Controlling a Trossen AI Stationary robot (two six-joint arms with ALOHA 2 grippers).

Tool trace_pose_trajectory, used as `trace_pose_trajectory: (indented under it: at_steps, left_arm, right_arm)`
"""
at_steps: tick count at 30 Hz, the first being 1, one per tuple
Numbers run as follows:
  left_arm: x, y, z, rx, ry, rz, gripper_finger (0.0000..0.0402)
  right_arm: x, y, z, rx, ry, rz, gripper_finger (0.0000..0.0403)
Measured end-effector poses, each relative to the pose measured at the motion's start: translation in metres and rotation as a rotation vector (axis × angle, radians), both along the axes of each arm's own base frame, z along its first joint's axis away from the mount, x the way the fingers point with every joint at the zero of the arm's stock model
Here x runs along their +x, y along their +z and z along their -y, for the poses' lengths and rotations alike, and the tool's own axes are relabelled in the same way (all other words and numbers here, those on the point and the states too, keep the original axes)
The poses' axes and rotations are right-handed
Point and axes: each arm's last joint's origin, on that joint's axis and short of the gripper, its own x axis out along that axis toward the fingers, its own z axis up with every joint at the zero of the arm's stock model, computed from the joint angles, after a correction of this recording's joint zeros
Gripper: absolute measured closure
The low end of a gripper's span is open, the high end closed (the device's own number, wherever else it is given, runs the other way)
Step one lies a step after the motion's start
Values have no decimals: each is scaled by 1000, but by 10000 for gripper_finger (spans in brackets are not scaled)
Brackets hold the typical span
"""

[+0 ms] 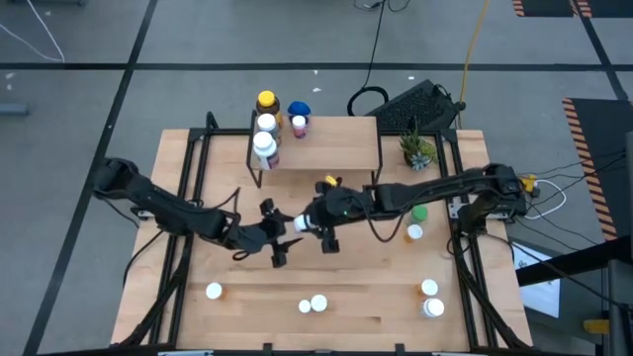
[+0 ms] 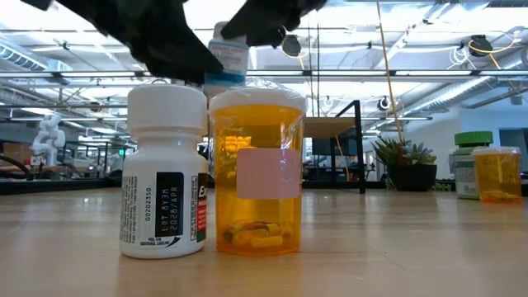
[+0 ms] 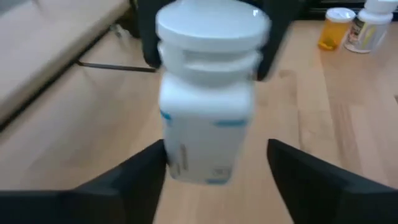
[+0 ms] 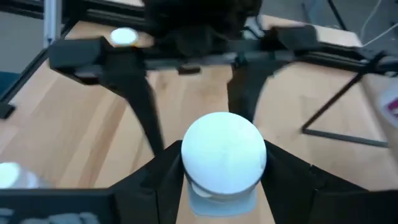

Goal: Pick and place medicine bottles onto shelf by color
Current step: Put the top small white medicine bottle on the shelf, aligned with the other blue and pink medicine bottles

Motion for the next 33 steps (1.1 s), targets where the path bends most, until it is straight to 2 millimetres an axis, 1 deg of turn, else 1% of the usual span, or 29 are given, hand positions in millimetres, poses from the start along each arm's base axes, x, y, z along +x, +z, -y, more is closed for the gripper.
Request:
trace_pose_trajectory:
  at_steps: [4,6,8,11,15,17,19,21,23,25,27,30,33]
  left_arm:
    - [-20,12,-9,5,55,-48,73]
    - [-28,15,-12,-22,107,-59,55]
    - [-34,13,-13,-47,134,-60,43]
    - [-41,3,-10,-77,140,-61,38]
    - [-48,-19,-9,-122,146,-38,37]
    - [-51,-29,-10,-143,155,-20,37]
    - [-54,-37,-13,-158,164,1,37]
    - [-55,-42,-16,-171,172,24,37]
    - [-56,-45,-18,-176,178,34,37]
    - [-56,-47,-20,-178,183,37,37]
    - [-57,-48,-20,-177,183,31,37]
    - [-58,-50,-21,-169,181,23,37]
    - [-58,-49,-21,-150,170,17,37]
  right_arm:
    - [2,19,21,-41,-31,-15,226]
    - [3,30,40,-65,-64,-9,226]
    - [3,39,64,-81,-114,6,225]
    - [-1,51,102,-92,-177,25,225]
    - [-9,68,148,-54,-217,83,225]
    - [-7,71,167,-29,-228,93,225]
    - [-3,64,182,6,-235,46,225]
    - [6,58,194,23,-234,30,225]
    - [13,49,201,36,-234,-24,225]
    - [21,44,206,22,-226,-28,225]
    - [26,35,209,24,-224,-61,225]
    - [29,26,213,18,-219,-82,225]
    - [30,26,216,7,-221,-67,225]
